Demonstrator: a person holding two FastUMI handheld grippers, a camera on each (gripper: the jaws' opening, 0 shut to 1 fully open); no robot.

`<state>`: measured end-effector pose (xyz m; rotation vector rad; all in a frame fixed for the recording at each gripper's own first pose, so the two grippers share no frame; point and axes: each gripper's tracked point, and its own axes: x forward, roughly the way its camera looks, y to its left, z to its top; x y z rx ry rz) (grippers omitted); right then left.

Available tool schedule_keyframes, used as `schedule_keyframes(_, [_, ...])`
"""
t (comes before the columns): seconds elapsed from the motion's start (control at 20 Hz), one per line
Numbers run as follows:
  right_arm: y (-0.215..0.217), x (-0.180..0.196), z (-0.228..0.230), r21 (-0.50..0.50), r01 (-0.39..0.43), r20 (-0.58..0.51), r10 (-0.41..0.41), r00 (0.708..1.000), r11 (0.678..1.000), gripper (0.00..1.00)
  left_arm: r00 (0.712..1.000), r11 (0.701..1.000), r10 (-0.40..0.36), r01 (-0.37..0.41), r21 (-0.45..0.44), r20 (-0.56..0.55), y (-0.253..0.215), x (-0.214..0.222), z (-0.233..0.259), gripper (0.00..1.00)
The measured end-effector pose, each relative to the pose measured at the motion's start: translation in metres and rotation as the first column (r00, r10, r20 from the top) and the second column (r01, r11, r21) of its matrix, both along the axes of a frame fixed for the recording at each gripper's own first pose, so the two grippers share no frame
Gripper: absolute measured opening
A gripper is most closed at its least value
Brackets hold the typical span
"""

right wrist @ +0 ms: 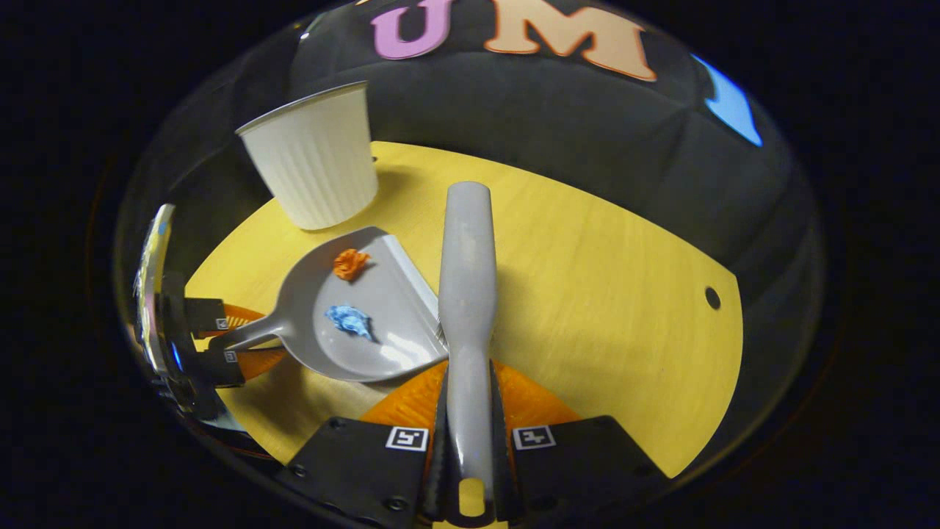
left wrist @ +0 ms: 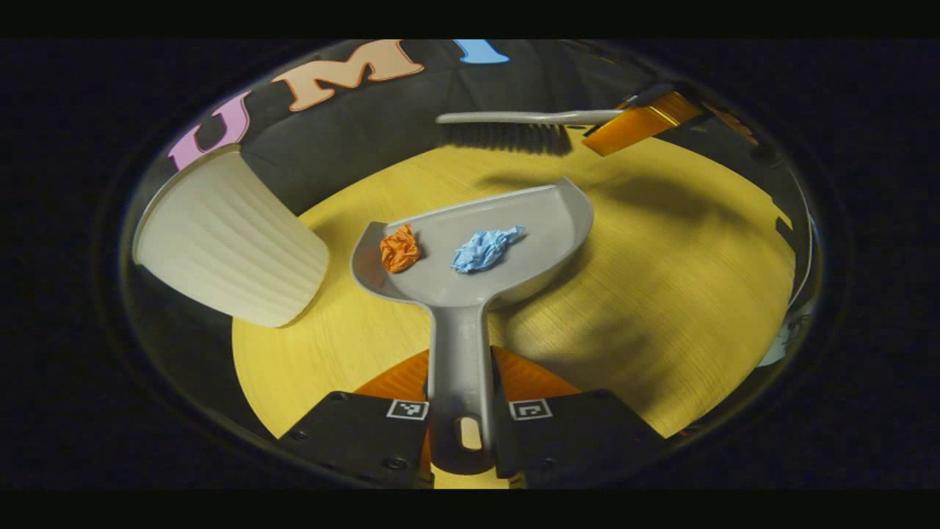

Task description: Pick up the small broom and dustpan from the desktop, sweep the trash into the dustpan with the broom, and then empty the trash into the garbage bin.

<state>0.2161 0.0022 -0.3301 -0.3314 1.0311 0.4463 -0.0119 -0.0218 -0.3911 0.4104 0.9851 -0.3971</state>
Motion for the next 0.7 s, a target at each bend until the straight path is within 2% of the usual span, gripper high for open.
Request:
schedule_keyframes(0.1, [-0.018, -0.002, -0.007, 0.031, 0.080, -0.017, -0.079, 0.997, 0.996, 0.28, 0.998, 0.999, 0.040, -0.039, -0.022, 0.051, -0.007, 0.001, 0.018, 0.25])
schedule_keyframes(0.2, [-0.030, -0.009, -0.027, 0.027, 0.114, -0.034, -0.113, 0.993, 0.993, 0.27, 0.993, 0.998, 0.061, -0.059, -0.015, 0.105, -0.004, 0.010, 0.036, 0.25])
schedule_keyframes(0.5, [-0.047, -0.009, -0.059, 0.090, 0.170, -0.093, -0.162, 0.982, 0.981, 0.27, 0.951, 0.992, 0.127, -0.129, -0.010, 0.283, -0.011, 0.010, 0.080, 0.25])
schedule_keyframes(0.7, [-0.054, 0.000, -0.051, 0.130, 0.178, -0.115, -0.163, 0.980, 0.975, 0.28, 0.909, 0.981, 0.187, -0.195, -0.016, 0.372, -0.014, 0.010, 0.110, 0.25])
